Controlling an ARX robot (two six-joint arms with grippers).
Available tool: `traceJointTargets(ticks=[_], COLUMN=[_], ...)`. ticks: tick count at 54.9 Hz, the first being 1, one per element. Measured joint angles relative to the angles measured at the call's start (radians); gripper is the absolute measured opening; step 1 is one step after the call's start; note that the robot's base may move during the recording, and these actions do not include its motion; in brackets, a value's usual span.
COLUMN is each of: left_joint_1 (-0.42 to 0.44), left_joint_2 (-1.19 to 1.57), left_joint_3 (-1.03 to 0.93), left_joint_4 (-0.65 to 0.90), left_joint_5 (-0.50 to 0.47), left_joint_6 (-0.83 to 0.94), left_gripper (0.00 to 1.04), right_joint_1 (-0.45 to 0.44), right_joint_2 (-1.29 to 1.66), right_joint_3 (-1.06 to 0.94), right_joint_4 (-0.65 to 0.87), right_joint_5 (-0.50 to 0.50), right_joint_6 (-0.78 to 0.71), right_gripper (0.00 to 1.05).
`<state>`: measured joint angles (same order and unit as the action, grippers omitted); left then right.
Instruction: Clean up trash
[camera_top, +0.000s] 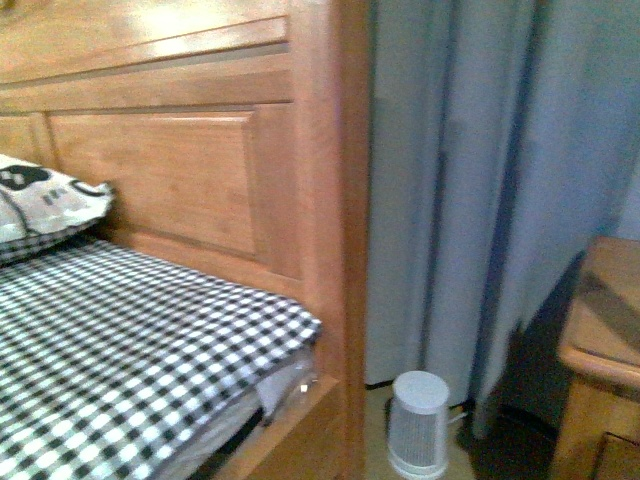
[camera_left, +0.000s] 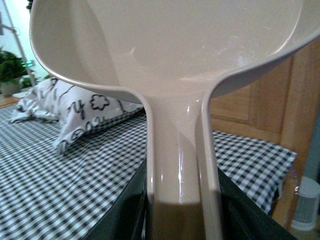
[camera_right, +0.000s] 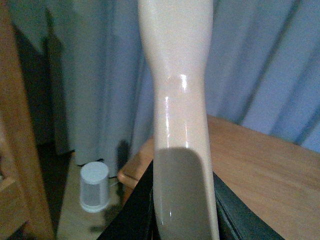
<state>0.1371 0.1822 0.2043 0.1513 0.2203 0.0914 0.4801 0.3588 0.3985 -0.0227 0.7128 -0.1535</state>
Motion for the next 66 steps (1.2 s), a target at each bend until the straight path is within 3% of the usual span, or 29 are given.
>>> traceJointTargets(ticks=[59,66], left_joint_1=[-0.001,0.092], left_joint_2=[-0.001,0.072], left_joint_3=[-0.004,0.105], left_joint_4=[0.0,-0.294], left_joint_5=[0.008,0.177], left_joint_6=[-0.003,0.007], left_gripper=[0.28,0.28], right_joint_1=[0.0,0.0], right_joint_2=[0.002,-0.003], right_joint_3=[0.0,0.0], right_joint_4=[0.0,0.0], right_joint_5=[0.002,0.0], right_joint_6=[0.0,0.0], right_gripper=[0.2,0.2])
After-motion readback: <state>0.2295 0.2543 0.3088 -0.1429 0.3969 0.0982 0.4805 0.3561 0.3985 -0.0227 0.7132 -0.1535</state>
